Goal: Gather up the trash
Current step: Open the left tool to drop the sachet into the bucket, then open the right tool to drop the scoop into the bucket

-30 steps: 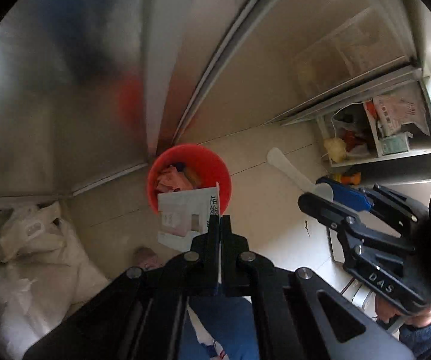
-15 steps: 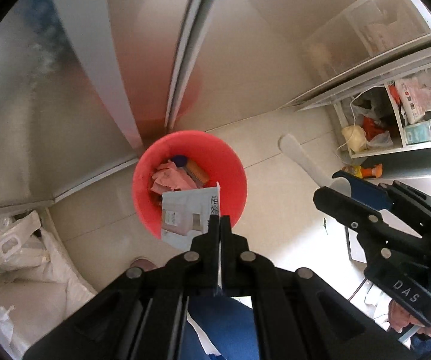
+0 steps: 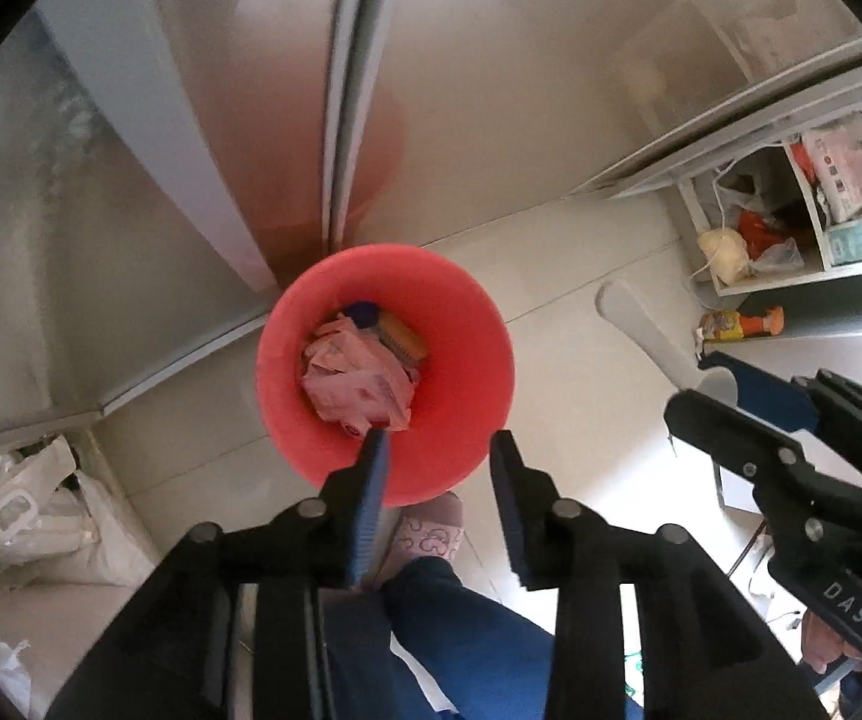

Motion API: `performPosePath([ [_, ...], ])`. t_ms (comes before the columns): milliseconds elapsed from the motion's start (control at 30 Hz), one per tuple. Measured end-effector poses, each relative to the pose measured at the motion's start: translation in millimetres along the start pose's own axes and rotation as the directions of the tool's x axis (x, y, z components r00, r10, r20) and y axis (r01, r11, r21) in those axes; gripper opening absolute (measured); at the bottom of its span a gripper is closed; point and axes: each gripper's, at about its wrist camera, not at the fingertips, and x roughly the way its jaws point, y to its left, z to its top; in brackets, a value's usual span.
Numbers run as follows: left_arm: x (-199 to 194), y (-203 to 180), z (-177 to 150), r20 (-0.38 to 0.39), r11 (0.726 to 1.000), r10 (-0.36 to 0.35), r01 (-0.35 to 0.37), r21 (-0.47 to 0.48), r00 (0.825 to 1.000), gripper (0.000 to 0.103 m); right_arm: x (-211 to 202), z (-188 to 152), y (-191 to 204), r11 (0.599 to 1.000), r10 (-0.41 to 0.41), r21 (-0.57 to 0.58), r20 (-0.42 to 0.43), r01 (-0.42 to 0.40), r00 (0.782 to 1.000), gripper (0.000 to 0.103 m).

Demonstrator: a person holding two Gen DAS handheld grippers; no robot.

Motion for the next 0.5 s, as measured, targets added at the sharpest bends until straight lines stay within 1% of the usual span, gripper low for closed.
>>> performPosePath([
  [33, -0.3, 1.4, -1.2, -0.003, 1.000, 0.001, -0.001, -0.006, 1.000, 0.044, -1.1, -0.7, 0.4, 1.000, 0.000, -0.001, -0.002, 0.000, 1.000, 0.027],
  [100, -4.5, 2.3, -2.2, 0.008, 1.000, -0.010, 0.010, -0.005, 1.000, 0.046, -3.9, -1.3, 0.5, 1.000, -0.006, 0.005, 0.001, 0.006, 1.000, 0.027],
  [167, -10.2, 3.0, -5.2, 0.023, 1.000, -0.007, 0.007, 0.009, 1.000, 0.061, -8.3, -1.9, 0.7, 1.000, -0.004, 0.020, 0.003, 0.004, 1.000, 0.027],
  [200, -13.1, 3.3, -6.7, 0.026, 1.000, 0.009, -0.010, 0.017, 1.000, 0.072, -9.7, -1.7, 1.0, 1.000, -0.004, 0.023, 0.003, 0.004, 1.000, 0.027],
  [233, -15.8, 3.2, -7.9, 0.028, 0.999, 0.028, -0.029, 0.029, 0.999, 0.078, -10.9, -1.3, 2.4, 1.000, -0.005, 0.023, 0.003, 0.005, 1.000, 0.027],
  [300, -20.6, 2.8, -9.3, 0.029, 0.997, 0.053, -0.054, 0.048, 0.998, 0.078, -8.8, -0.1, 5.9, 1.000, -0.004, 0.013, 0.001, 0.004, 1.000, 0.027],
  [367, -26.2, 5.8, -11.8, 0.035, 0.997, 0.047, -0.049, 0.056, 0.998, 0.081, -6.8, -0.2, 9.8, 1.000, 0.000, 0.005, -0.005, 0.000, 1.000, 0.027],
  [400, -28.2, 8.0, -13.7, 0.040, 0.997, 0.044, -0.046, 0.058, 0.998, 0.085, -6.7, 0.1, 12.0, 1.000, 0.002, 0.001, -0.008, -0.002, 1.000, 0.027],
  [500, -32.5, 15.0, -20.6, 0.059, 0.996, 0.061, -0.064, 0.058, 0.996, 0.086, -1.9, -0.6, 17.8, 1.000, 0.008, -0.014, -0.012, -0.008, 1.000, 0.027],
])
